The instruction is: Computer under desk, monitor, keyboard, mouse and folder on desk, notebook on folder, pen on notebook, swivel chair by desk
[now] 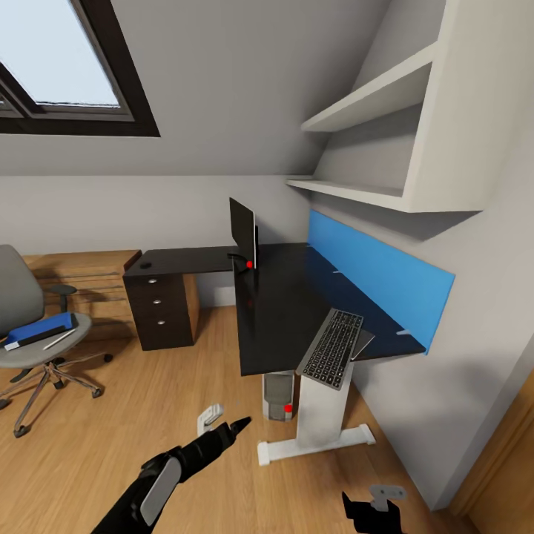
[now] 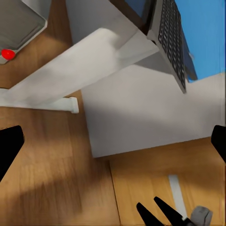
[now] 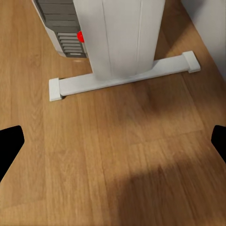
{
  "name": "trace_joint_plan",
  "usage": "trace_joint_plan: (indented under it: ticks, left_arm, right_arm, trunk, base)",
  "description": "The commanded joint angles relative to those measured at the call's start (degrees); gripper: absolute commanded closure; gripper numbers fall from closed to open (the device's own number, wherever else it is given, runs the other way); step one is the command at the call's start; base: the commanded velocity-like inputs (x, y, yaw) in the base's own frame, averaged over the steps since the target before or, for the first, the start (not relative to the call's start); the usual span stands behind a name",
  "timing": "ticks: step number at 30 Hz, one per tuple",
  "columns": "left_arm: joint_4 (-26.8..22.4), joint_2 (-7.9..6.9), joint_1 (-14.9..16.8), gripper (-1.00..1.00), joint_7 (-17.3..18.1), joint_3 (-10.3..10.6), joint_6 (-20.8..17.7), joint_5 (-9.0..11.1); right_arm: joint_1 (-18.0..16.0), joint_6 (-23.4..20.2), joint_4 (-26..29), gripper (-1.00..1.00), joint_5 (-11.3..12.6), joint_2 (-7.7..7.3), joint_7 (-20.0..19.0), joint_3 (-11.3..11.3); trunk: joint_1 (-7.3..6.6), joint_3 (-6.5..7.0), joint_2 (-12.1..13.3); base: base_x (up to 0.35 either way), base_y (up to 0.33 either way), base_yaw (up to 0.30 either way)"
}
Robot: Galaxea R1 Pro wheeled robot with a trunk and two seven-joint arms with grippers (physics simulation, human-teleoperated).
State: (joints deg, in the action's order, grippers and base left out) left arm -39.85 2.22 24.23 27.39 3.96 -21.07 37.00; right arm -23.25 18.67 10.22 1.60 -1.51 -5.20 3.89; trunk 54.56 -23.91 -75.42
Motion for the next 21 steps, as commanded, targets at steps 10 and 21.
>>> trace_joint_plan:
  ticks: [10,21]
  left_arm:
    - [4.3,0.14,0.0,-1.00,6.3,0.1,-0.7,1.4]
    - [6.7,0.84,0.0,-1.00,7.4,0.2,-0.6,1.4]
  right_arm:
    - [0.0,0.2,-0.1,-1.00,0.6,0.41,-0.3,0.5]
    - [0.0,0.1,-0.1,-1.00,0.5,0.54,-0.3,0.5]
  trunk:
    - [0.00,-0.06,0.0]
    - [0.00,-0.06,0.0]
  base:
    - [0.000,0.000,-0.016]
    - [0.000,0.000,-0.203]
